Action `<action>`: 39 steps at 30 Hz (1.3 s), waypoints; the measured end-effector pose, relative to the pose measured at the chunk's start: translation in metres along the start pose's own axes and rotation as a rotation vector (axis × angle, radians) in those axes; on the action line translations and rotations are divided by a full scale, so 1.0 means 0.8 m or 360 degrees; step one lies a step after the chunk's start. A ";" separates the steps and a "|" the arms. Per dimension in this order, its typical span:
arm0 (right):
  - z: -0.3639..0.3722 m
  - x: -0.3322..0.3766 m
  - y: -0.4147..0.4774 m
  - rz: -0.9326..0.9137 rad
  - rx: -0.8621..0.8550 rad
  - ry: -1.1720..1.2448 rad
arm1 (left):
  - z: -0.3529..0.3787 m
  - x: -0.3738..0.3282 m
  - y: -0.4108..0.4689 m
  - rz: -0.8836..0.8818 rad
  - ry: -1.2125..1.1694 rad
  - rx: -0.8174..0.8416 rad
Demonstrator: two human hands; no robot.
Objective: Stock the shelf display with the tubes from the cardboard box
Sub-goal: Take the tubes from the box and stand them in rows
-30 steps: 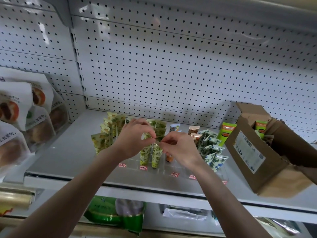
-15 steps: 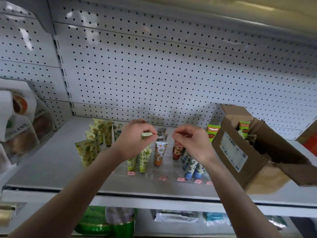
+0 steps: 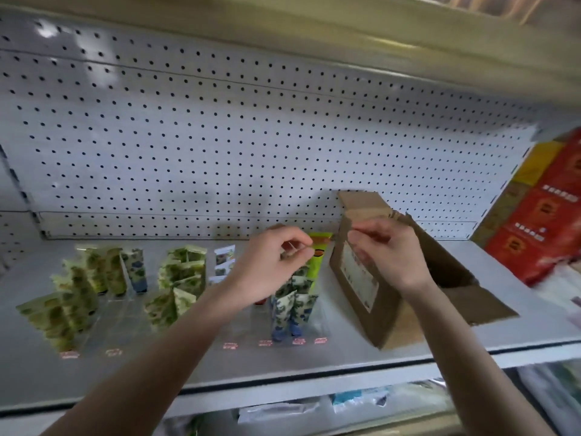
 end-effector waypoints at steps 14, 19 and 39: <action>-0.123 -0.075 0.036 0.0325 0.0007 0.0277 | 0.084 -0.022 0.107 -0.0017 0.0045 0.0005; -0.134 -0.101 0.066 0.0481 0.0225 0.0216 | 0.101 -0.020 0.132 -0.0038 0.0018 -0.0053; -0.098 -0.155 0.142 0.0645 0.0515 -0.0115 | 0.096 -0.015 0.139 -0.0225 0.0118 -0.0243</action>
Point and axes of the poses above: each hand's wrist, its own y-axis towards the middle knuckle, its own z-axis out of the palm, x = y × z, the point moved 1 cm from there along y, towards the middle knuckle, and after that the axes turned 15 degrees about x, right-handed, at the moved point
